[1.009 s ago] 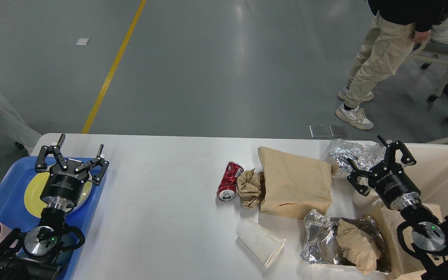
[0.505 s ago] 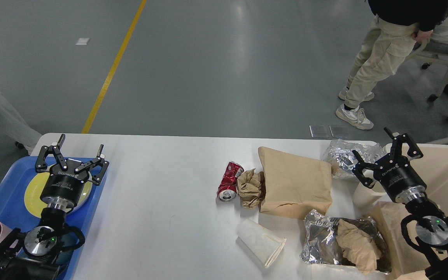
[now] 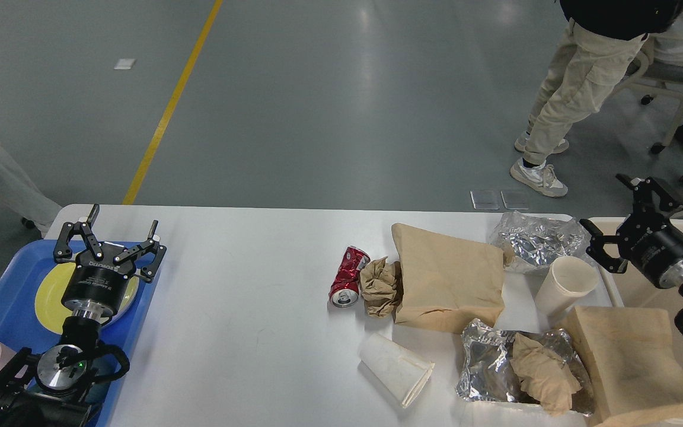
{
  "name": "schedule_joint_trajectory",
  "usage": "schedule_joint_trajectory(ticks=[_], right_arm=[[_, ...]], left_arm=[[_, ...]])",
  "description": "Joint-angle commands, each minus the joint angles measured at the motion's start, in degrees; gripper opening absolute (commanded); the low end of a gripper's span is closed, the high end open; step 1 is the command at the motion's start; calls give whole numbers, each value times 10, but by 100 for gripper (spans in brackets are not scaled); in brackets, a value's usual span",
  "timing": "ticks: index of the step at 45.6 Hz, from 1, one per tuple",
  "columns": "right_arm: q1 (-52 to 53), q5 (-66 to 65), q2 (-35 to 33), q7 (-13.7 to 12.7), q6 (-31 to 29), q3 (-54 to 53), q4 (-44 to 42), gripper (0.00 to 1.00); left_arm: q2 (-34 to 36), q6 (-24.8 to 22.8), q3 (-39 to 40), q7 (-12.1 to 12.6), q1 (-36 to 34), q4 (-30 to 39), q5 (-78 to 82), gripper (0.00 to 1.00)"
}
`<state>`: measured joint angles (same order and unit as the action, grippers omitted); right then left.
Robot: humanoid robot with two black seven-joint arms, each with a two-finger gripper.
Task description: Tidy desktop
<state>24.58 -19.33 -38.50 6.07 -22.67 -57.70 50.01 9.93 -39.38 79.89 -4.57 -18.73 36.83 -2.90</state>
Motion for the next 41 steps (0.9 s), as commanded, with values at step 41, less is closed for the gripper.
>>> schedule_joint_trajectory(ticks=[41], right_arm=[[924, 11, 157, -66, -247, 1312, 191, 100]], left_arm=[[0, 0, 0, 1, 0, 0, 0, 97]])
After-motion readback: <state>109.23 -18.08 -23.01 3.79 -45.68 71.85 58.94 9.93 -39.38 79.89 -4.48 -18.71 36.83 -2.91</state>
